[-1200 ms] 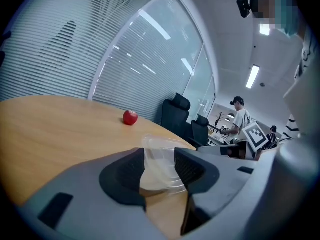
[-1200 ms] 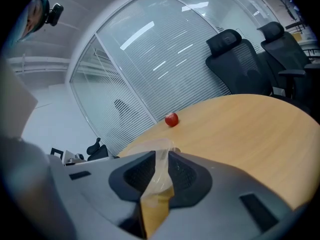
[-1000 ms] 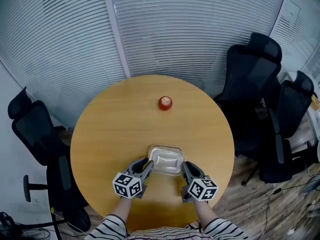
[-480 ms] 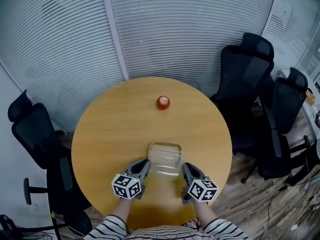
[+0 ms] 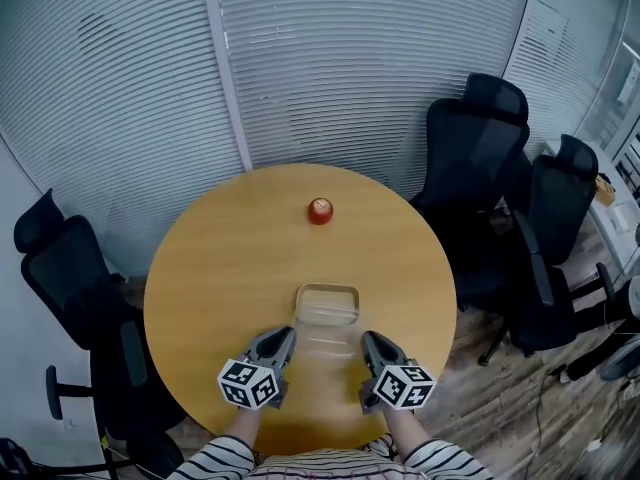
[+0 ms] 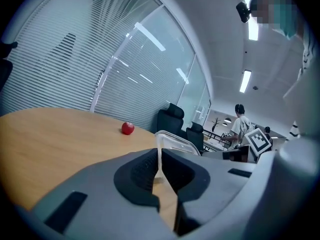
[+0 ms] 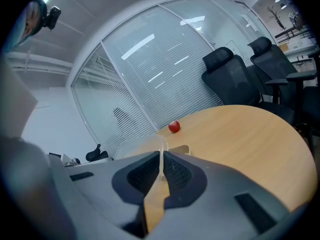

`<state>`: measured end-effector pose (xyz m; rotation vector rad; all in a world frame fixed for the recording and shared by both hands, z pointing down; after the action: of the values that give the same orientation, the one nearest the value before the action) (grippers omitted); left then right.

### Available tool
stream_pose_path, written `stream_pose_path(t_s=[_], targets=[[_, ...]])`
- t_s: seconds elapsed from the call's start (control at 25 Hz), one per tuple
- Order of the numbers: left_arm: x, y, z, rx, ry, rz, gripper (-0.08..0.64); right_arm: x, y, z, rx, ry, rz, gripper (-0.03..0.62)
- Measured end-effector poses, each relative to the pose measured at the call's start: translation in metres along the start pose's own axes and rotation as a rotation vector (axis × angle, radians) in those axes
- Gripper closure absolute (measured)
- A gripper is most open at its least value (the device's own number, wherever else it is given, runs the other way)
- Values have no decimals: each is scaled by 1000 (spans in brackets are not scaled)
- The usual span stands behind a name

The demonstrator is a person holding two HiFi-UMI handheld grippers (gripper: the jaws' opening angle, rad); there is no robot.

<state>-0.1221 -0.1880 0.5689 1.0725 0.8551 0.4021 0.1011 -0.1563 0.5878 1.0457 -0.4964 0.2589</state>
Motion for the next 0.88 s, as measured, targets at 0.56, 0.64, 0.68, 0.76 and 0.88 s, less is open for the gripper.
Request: stream_pose_path(t_s=[0.56, 0.64, 0.68, 0.76, 0.88], targets=[[28, 21, -64, 0, 44, -8, 517, -33, 40, -60, 22, 35, -7, 549], [32, 24, -72, -3, 50, -9, 517, -37, 46, -68, 27, 41, -6, 548], [33, 26, -76, -3, 53, -10, 517, -39, 49, -72, 29, 44, -5, 549], [36, 29, -83, -2, 59, -12, 517, -43, 54, -78, 35, 47, -1, 549], [39, 33, -94, -2, 65, -12, 517, -48, 62, -86, 36, 51, -3, 549]])
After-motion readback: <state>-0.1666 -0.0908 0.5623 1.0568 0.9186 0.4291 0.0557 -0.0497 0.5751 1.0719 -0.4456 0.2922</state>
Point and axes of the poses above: the fingertips, and each gripper's own axes: z forward along the fingers, x to its right, y out of its underside, the point moved 5 cm from there along -z, backward along the fingers, and after that the axes turned 9 degrees about y, right-handed, at the moved point
